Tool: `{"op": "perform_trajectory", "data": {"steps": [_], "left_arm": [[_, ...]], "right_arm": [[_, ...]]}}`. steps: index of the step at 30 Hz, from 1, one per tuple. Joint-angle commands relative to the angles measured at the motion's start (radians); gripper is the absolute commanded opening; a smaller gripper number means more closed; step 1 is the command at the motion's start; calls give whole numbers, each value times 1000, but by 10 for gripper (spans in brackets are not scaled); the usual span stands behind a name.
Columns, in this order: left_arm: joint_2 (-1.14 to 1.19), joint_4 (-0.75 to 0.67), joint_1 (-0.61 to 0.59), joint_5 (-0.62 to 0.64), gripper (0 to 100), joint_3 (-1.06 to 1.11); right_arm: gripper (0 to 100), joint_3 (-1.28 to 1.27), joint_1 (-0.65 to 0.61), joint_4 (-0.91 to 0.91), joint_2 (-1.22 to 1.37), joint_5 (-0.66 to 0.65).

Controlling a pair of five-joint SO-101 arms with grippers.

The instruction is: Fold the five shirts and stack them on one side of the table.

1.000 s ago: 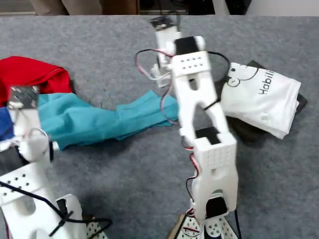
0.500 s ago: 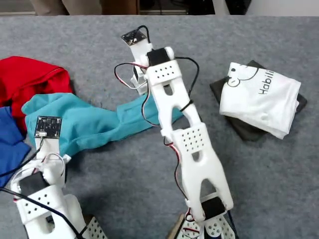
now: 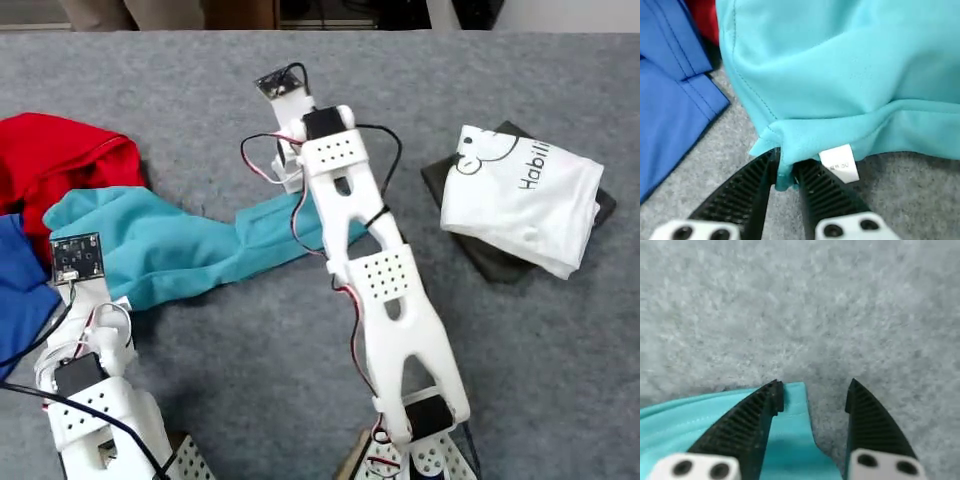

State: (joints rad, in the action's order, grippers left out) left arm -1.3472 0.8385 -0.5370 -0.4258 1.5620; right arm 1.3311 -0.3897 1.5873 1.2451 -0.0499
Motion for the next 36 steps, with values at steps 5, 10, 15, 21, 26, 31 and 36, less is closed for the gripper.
{"op": "perform_trajectory", "data": {"steps": [5,10,15,21,26,31,36], "left_arm": [[-10,-15,-11,8,18,-3],[-10,-15,-11,8,18,-2],[-12,-12,-11,8,18,-2],[-13,-12,-11,8,18,0],[-13,-12,-11,8,18,2],[-13,-14,-11,8,18,2],[-13,-15,-11,8,18,3]], "right_arm": [[217,-2,18,-11,-19,-8],[217,-4,15,29,-19,-9],[216,-4,-8,60,-16,-77],[215,-5,-24,80,-15,-138],[121,-31,-38,80,-21,-172],[107,-31,-36,80,-21,-172],[37,-27,-35,74,-24,-170]]}}
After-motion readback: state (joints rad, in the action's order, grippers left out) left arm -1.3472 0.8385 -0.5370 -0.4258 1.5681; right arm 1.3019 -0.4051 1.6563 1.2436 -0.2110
